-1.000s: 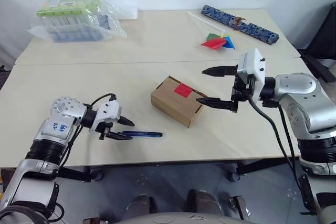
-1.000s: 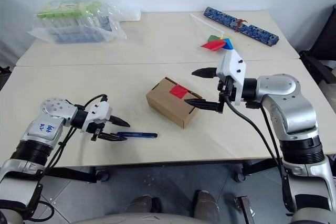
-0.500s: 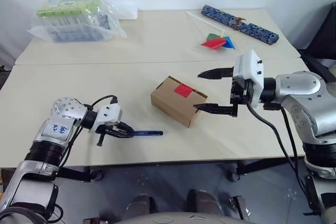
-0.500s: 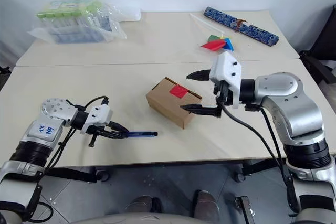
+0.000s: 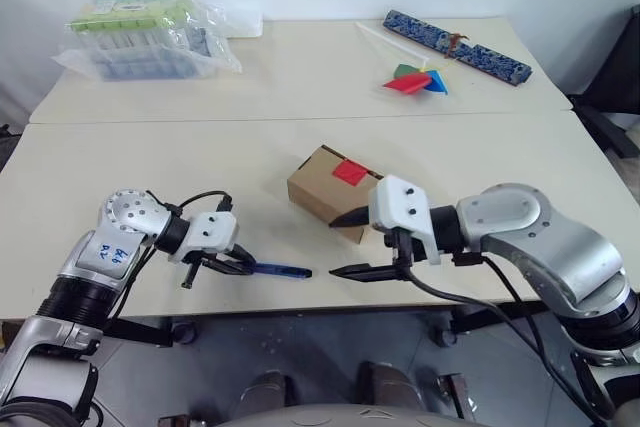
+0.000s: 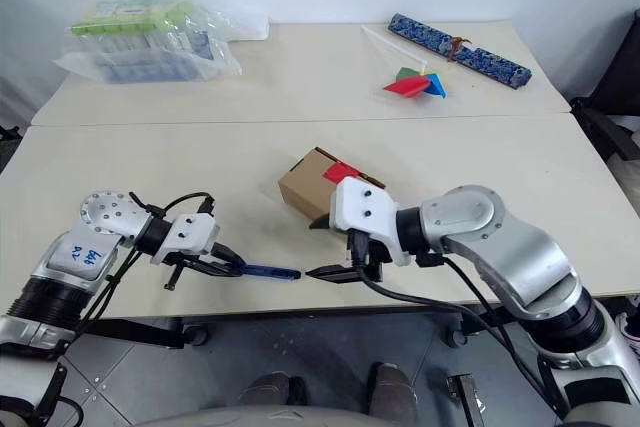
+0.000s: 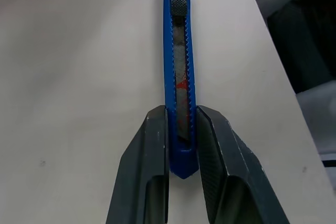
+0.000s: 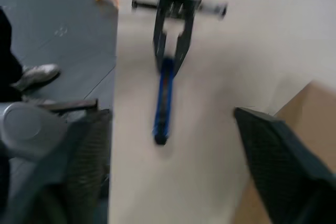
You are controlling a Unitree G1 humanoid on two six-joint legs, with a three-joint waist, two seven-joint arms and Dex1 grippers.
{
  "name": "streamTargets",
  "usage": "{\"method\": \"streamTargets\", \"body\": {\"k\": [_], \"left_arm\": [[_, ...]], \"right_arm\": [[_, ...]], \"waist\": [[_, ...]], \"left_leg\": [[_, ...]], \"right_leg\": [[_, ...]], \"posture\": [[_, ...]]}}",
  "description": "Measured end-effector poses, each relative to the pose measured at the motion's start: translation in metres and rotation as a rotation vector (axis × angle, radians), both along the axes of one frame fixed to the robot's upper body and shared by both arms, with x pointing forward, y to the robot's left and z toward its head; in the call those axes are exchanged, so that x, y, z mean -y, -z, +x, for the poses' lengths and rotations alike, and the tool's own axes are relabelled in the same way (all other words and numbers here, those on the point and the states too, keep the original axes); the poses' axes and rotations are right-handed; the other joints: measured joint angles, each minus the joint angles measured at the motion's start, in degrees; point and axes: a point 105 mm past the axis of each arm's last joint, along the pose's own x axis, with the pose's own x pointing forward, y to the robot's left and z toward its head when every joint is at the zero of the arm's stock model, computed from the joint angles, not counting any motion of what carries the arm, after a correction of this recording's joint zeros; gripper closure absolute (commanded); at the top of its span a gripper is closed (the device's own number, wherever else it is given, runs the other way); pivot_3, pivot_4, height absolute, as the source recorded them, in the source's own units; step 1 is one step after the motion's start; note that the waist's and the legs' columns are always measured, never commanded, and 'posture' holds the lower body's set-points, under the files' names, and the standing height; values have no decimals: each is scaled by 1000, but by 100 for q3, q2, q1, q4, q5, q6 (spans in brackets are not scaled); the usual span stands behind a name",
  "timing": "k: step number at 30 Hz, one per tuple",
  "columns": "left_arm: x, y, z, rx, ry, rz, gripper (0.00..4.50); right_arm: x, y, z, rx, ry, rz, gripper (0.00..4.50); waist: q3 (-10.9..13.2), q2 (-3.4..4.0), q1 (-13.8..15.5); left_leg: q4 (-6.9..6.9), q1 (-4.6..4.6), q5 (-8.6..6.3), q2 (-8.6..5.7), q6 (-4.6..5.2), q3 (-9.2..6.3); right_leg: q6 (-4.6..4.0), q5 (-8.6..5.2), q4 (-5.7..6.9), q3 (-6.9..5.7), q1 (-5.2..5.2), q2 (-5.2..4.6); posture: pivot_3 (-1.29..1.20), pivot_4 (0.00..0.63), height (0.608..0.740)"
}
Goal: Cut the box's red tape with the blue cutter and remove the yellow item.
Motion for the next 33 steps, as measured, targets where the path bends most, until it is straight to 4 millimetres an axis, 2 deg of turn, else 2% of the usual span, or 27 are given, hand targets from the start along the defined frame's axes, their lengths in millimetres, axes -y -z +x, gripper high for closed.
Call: {"method": "streamTargets", "body": {"k": [2,5,7,16,22,33], "left_arm": [[1,0,-2,-9,-2,12,4064],[4,1,-6,-25,5,27,4064],[5,1,-8,-35,0,28,4064],[8,1,-14,-61,1,50,4064],[8,2,-16,-82,-12,57,4064],[8,2,-17,-111,-50,64,4064]], "right_arm": [[-3,8,1,25,-6,-44,2595],[-9,35,6,67,-21,-162,3645],[-12,44,9,75,-21,-188,4387],[-33,56,17,149,-46,-210,4451],[-45,61,11,157,-92,-206,4451],[-45,75,4,160,-127,-232,4451]], "waist": [[0,0,-7],[0,0,-16],[0,-1,-9],[-1,-1,-7],[-1,-1,-7],[-1,-1,-10]], "left_leg": [[0,1,0,0,0,0],[0,0,0,0,0,2],[0,0,0,0,0,2],[0,1,0,0,-1,2],[0,1,0,0,-1,1],[0,4,1,0,-1,1]], "right_leg": [[0,0,0,0,0,0],[0,0,0,1,-2,0],[0,0,1,0,-1,0],[0,0,2,-1,0,0],[0,0,2,-1,0,0],[-1,0,5,0,1,0]], "posture": [[0,150,740],[0,150,740],[0,150,740],[0,150,740],[0,150,740],[0,150,740]]}}
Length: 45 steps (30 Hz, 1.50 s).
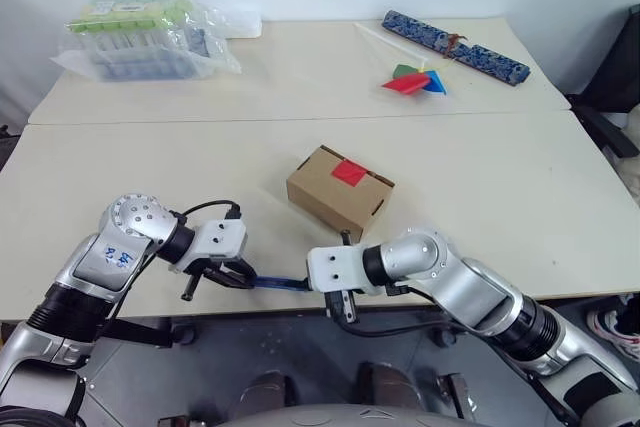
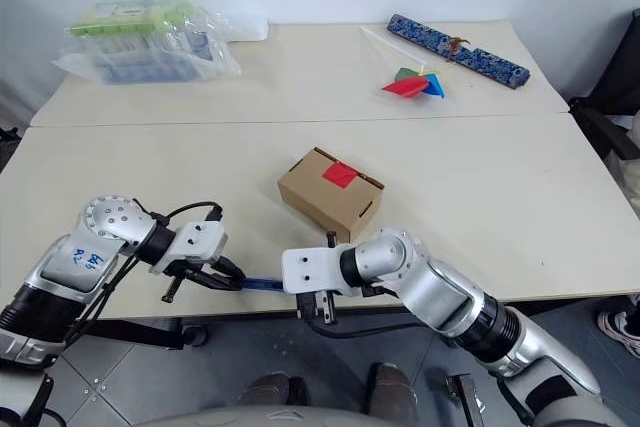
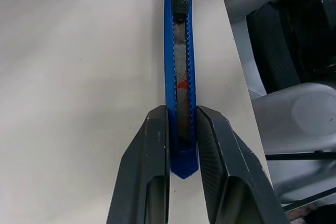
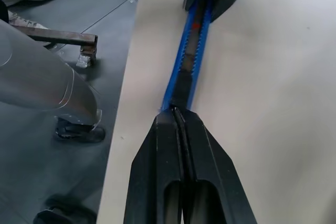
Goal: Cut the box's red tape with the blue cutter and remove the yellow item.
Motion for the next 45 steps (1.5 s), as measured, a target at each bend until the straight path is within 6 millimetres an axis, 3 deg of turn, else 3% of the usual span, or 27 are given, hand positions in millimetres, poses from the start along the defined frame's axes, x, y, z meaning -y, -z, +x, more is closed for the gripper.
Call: {"method": "streamTargets", "body": {"k": [16,37,45], "left_arm": [[1,2,-2,-5,-35,10,4064],[2,2,-2,6,-55,14,4064],[4,1,0,33,-56,-2,4064]], "right_arm": [[-6,4,7,48,-25,17,4451],[-44,8,13,35,-65,77,4451],[-37,2,16,16,-48,77,4451]], "waist": [[-16,1,0],[-24,2,-19],[-23,2,22]], "left_leg": [[0,12,1,0,-1,0],[0,18,3,0,-4,0],[2,15,5,0,-6,-2]], "right_leg": [[-1,0,5,3,8,0],[-2,-1,13,5,10,0],[-3,-2,13,6,10,0]], "posture": [[0,150,740],[0,150,740],[0,150,740]]}}
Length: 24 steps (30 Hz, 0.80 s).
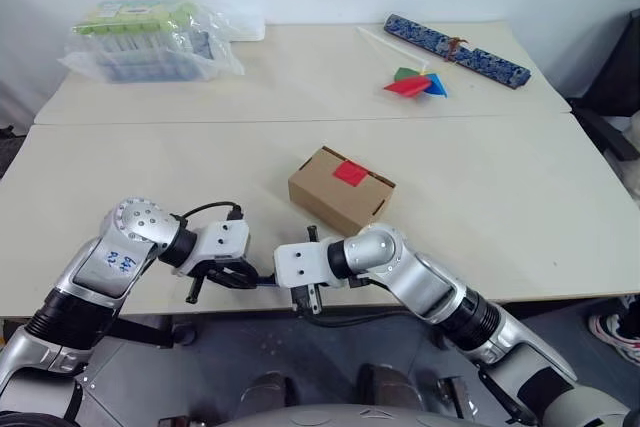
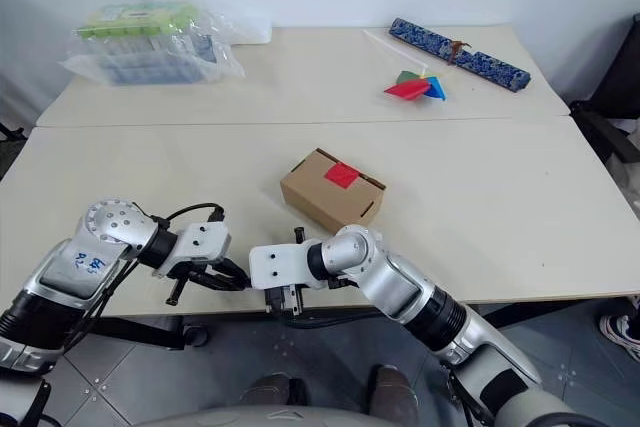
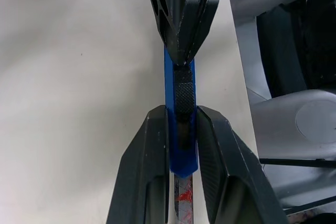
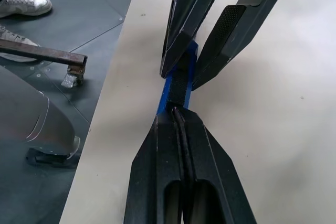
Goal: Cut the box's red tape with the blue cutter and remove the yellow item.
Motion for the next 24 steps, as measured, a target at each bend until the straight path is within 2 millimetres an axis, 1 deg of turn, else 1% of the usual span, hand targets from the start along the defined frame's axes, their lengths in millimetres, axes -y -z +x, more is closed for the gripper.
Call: {"method": "streamTargets", "body": {"k": [1,2,4,6,8,9,11,14,15,20,22,24], "left_arm": [[0,0,0,5,2,-3,4064],[0,0,0,9,3,-6,4064],[3,-1,7,56,-24,-91,4064],[2,-3,14,99,-61,-159,4064],[0,-9,19,152,-77,-184,4064],[0,-15,21,192,-73,-200,4064],[-3,-27,28,266,-78,-236,4064],[-4,-42,34,358,-81,-299,4064],[-4,-45,37,383,-82,-316,4064],[-3,-72,53,564,-68,-388,4064],[-4,-81,58,619,-72,-420,4064],[2,-94,64,696,-67,-486,4064]], "right_arm": [[3,-3,1,-4,8,6,4451],[6,-7,3,-6,22,14,4287],[24,-36,-2,-125,55,105,3851],[45,-76,1,-156,104,203,3245],[54,-105,4,-167,136,277,2533],[57,-117,4,-185,151,306,2222],[66,-133,7,-208,189,336,1533],[81,-144,12,-245,255,338,477],[84,-146,14,-260,273,336,89],[96,-160,37,-329,437,322,36],[97,-162,44,-369,485,318,36],[96,-169,56,-419,538,334,36]], "waist": [[0,0,6],[0,0,9],[10,5,28],[17,-8,14],[19,-14,-6],[20,-14,-23],[20,-14,-25],[20,-14,-17],[20,-15,-17],[21,-16,-22],[21,-16,-27],[21,-16,-34]], "left_leg": [[2,-3,0,0,0,-1],[3,-4,0,0,0,-3],[15,-27,1,1,4,-33],[27,-29,0,4,5,-38],[26,-28,0,6,5,-36],[23,-26,-1,7,4,-37],[18,-26,-1,7,5,-35],[17,-29,-8,5,12,-26],[17,-30,-8,4,12,-24],[18,-33,-8,4,12,-13],[18,-36,-8,4,11,-9],[18,-38,-7,3,11,-2]], "right_leg": [[0,0,0,-1,0,0],[0,0,0,-2,0,0],[0,1,-4,-1,-12,-1],[-2,2,2,-8,-10,0],[-3,2,3,-9,-10,1],[-4,2,4,-6,-13,1],[-5,2,4,-7,-16,1],[-4,2,-1,-5,-18,0],[-3,3,-2,-5,-19,-1],[-3,3,-3,-7,-20,-1],[-3,3,-2,-8,-23,-1],[-3,3,-1,-9,-24,-1]], "posture": [[0,150,740],[0,150,740],[0,150,740],[0,150,740],[0,150,740],[0,150,740],[0,150,740],[0,150,740],[0,150,740],[0,150,740],[0,150,740],[0,150,740]]}}
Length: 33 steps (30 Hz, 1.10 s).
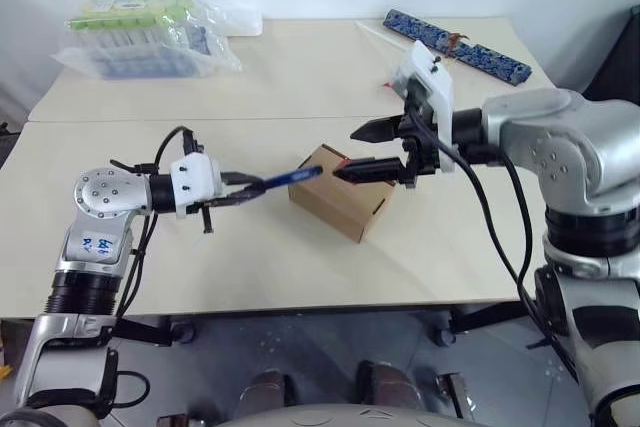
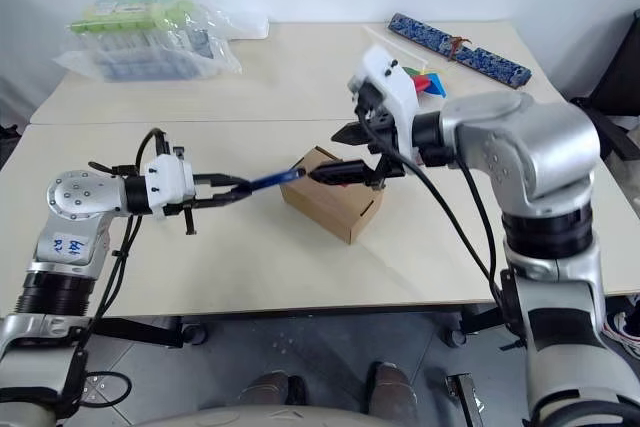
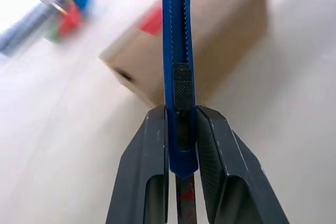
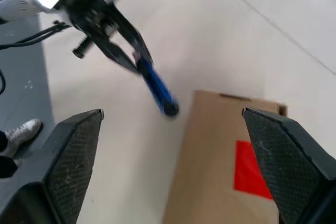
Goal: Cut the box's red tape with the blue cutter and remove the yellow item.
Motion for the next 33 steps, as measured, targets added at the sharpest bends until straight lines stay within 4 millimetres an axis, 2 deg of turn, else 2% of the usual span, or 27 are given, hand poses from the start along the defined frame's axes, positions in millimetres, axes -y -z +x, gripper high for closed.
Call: {"method": "streamTargets", "body": {"k": [4,9,20,24,33], "left_arm": [[10,-15,4,107,33,-40,4064],[10,-10,7,115,33,-63,4064],[19,-14,7,139,63,-67,4064],[19,-14,7,139,64,-67,4064],[19,-14,7,138,60,-71,4064]], "right_arm": [[-13,-7,9,-78,10,40,36],[-12,1,16,-151,26,59,36],[-31,7,23,-186,-14,73,36],[-31,10,25,-201,-12,73,1268],[-36,10,18,-205,-58,65,4345]], "waist": [[0,0,-47],[0,-1,-109],[0,-1,-137],[0,-1,-127],[0,-1,-132]], "left_leg": [[-8,1,0,-1,-1,-1],[-17,-2,0,-5,0,-5],[-22,-1,1,-5,-1,-5],[-22,-1,1,-5,-1,-7],[-22,-1,1,-4,-1,-8]], "right_leg": [[1,1,-1,-5,1,0],[5,2,-9,-9,0,0],[5,2,-11,-10,0,0],[5,3,-12,-9,1,0],[5,3,-12,-10,0,0]], "posture": [[0,150,740],[0,150,740],[0,150,740],[0,150,740],[0,150,740]]}}
